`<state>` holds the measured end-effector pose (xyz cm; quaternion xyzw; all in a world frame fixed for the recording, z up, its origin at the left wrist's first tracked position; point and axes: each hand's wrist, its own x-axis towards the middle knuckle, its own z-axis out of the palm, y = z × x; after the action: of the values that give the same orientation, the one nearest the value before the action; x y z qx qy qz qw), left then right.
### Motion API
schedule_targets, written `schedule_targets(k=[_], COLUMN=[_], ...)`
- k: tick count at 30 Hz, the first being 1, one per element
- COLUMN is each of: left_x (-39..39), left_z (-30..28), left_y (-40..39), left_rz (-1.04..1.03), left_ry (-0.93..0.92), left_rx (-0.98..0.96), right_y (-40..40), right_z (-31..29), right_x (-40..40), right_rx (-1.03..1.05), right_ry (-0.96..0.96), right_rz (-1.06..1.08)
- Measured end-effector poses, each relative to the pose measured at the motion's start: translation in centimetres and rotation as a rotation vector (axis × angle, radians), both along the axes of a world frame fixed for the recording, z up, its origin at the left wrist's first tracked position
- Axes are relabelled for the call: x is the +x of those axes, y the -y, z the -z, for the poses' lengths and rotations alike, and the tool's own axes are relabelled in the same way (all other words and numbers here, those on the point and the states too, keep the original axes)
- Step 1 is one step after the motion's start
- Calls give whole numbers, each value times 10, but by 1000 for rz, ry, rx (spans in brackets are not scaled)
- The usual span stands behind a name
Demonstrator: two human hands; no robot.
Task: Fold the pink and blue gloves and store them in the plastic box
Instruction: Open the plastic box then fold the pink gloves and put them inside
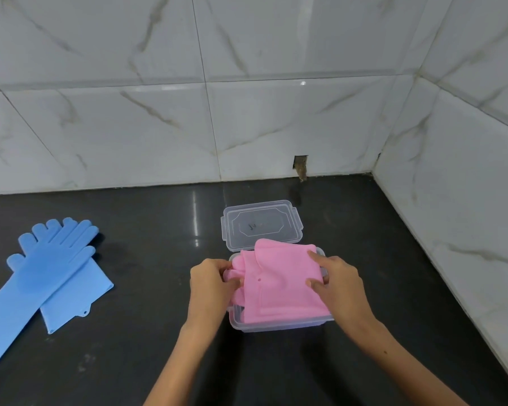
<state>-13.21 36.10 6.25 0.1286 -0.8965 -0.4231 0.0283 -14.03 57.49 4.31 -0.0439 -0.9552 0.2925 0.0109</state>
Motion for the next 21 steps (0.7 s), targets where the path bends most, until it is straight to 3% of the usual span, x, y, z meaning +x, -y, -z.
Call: schedule_targets(k=[6, 8, 9, 11, 13, 21], left_x=[4, 5, 4, 3, 0, -15], left_z=[-13, -17, -16, -6, 5, 10], left_y=[-5, -9, -12, -15, -15, -13], left_rz=[158, 375, 556, 870, 950, 1012], left_ry=[-174, -287, -321, -248, -33, 40], left_rx=[-339, -382, -504, -785, -904, -901], right_y=[-2, -2, -2, -3, -2, 1], right_z=[-1, -1, -1, -1, -2, -10], right_x=[-5, -7, -7, -8, -9, -15], right_rx=[35, 35, 39, 58, 80, 252], right_ry=[42, 56, 65, 82, 98, 224], right_rz=[-37, -41, -45, -59, -69, -190])
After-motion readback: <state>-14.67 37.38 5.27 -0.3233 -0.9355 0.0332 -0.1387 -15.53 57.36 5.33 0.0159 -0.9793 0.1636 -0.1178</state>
